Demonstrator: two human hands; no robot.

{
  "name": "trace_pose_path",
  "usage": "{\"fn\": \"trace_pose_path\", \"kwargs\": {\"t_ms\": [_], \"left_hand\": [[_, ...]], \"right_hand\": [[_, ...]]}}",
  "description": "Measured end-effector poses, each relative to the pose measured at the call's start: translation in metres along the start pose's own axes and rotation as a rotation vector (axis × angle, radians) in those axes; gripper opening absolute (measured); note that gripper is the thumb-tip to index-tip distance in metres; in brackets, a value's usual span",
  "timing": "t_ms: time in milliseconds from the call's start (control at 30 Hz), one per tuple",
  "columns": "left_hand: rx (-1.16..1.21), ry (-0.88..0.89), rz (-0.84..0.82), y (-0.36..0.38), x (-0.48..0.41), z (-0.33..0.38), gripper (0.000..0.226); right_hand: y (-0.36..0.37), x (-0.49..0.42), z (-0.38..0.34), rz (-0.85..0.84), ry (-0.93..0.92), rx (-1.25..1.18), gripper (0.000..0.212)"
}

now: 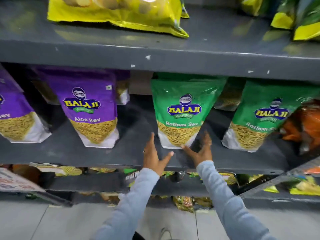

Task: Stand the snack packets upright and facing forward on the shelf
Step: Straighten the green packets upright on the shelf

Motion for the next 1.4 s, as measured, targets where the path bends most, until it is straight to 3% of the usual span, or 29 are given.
{"fn": "trace_pose_path", "kwargs": {"t_ms": [67,167,333,733,900,1033,1100,1167,1267,1333,1400], "left_hand": [[-0.036,-0.031,-0.025,0.014,-0.013,0.006,0.086],[-0.106,-0.083,-0.061,0.016,-0.027,0.004,0.075],[-0.142,-0.119,-0.021,0.007,-0.029,-0.007,0.052],[-0.206,-0.093,0.038,0.004,-0.02,0.001,0.047],[-0.202,-0.101,0.036,0.003,-0.022,-0.002,0.048],[-0.11,-0.062,0.035,0.002,-0.024,-0.006,0.072],[0.001,-0.026,0.085,-0.005,-0.018,-0.008,0.089],[0.038,0.031,0.165,-0.009,-0.001,-0.003,0.092],[0.007,0.225,0.23,0.007,0.04,0.024,0.078],[-0.011,0.407,0.171,0.039,0.066,0.052,0.07],[-0.053,0.496,-0.022,0.09,0.081,0.077,0.064]], "right_hand": [[0.011,-0.009,0.002,-0.138,-0.006,0.04,0.084],[0.012,-0.005,0.005,-0.193,0.045,0.178,0.07],[0.022,-0.001,0.009,-0.294,-0.017,0.319,0.076],[0.021,0.003,-0.005,-0.314,-0.06,0.335,0.051],[0.025,0.007,-0.007,-0.333,-0.038,0.345,0.054],[0.013,0.011,-0.004,-0.335,-0.045,0.313,0.08],[-0.001,0.019,0.004,-0.288,-0.015,0.198,0.084],[-0.027,0.026,0.015,-0.175,0.025,-0.015,0.073],[-0.098,0.031,0.03,0.195,0.008,-0.212,0.039],[-0.153,0.027,0.047,0.432,-0.027,-0.226,0.036],[-0.188,0.013,0.061,0.486,-0.034,-0.26,0.047]]}}
Point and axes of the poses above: each hand's wrist, its own x-axis away from the middle knuckle, its own y-axis out of the palm, z = x × y, the point moved 10 cm from there along -x, towards the middle knuckle, and after that the axes turned 13 degrees about -y, right-handed, at the moved point
